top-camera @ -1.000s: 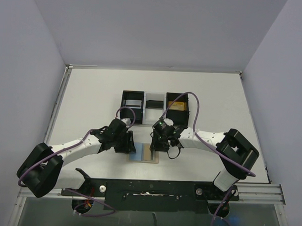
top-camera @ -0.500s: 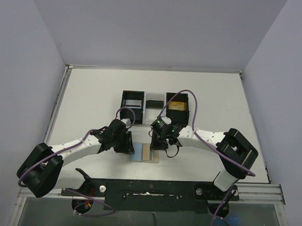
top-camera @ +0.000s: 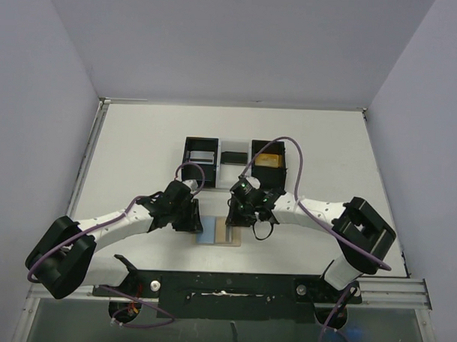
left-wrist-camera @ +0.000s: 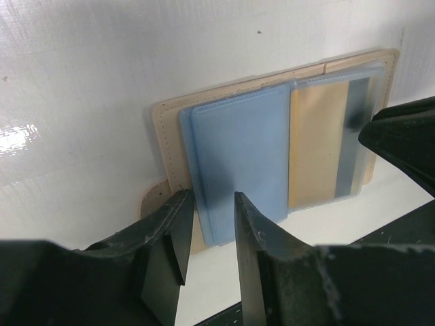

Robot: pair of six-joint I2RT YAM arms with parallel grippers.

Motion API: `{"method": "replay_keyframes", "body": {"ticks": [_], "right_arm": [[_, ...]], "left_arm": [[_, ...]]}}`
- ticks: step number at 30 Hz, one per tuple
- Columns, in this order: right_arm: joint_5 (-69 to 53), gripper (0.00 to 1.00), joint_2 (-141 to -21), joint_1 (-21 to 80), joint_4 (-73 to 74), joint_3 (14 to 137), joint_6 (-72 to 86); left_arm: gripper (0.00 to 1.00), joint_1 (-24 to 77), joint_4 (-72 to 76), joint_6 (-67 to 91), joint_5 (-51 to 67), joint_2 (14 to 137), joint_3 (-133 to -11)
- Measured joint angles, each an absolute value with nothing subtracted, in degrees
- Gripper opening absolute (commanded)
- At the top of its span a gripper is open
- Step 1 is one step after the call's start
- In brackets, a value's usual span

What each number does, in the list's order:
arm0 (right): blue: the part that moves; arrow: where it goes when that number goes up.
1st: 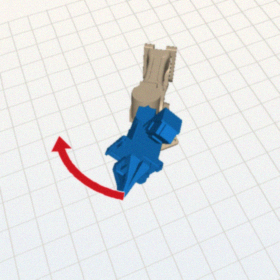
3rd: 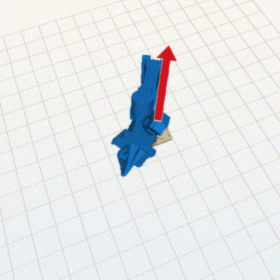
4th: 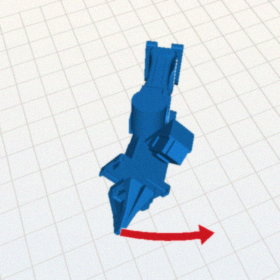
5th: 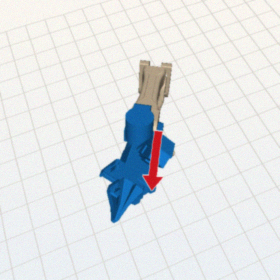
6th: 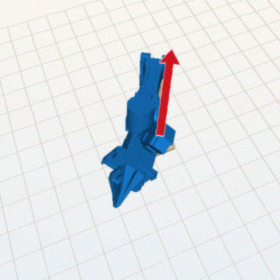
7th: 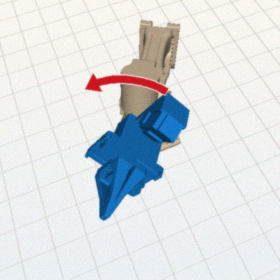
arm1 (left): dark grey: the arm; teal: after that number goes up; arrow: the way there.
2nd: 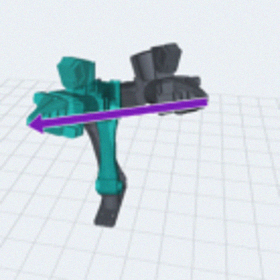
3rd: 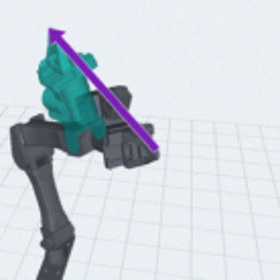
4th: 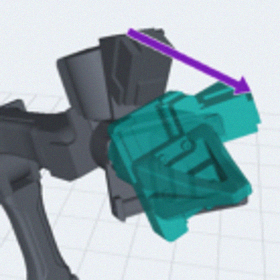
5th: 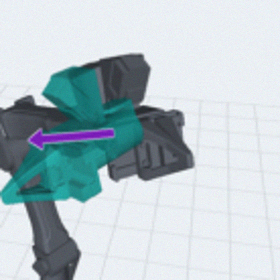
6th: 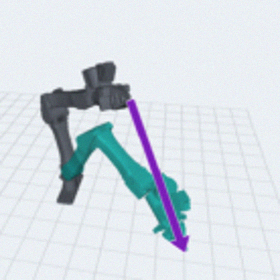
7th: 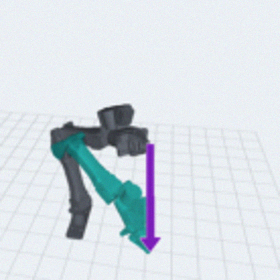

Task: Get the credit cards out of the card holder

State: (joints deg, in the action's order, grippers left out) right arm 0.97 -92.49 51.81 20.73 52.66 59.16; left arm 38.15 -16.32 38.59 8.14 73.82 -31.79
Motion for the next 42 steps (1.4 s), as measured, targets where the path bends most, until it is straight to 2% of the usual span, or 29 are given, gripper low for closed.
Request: {"method": "replay_keyframes", "body": {"ticks": [9,12,20,31,42], "right_arm": [[-5.82,0.22,-88.31,48.86,10.57,44.62,62.48],[-7.07,0.26,-88.31,48.05,8.99,43.4,63.31],[-2.04,0.32,-88.27,48.47,16.73,46.3,62.74],[-0.91,0.3,-91.09,49.98,18.72,49.43,60.45],[1.04,0.34,-92.68,51.13,22.2,52.25,59.57]], "left_arm": [[0.28,38.15,-15.88,39.33,8.97,73.82,-31.55],[0.28,38.15,-15.77,39.81,9.41,73.82,-31.46],[0.27,38.15,-15.7,39.92,9.67,73.84,-31.44],[0.27,38.15,-15.59,39.88,9.76,74.06,-31.44],[0.26,38.15,-15.59,39.88,9.82,74.06,-31.44]]}}
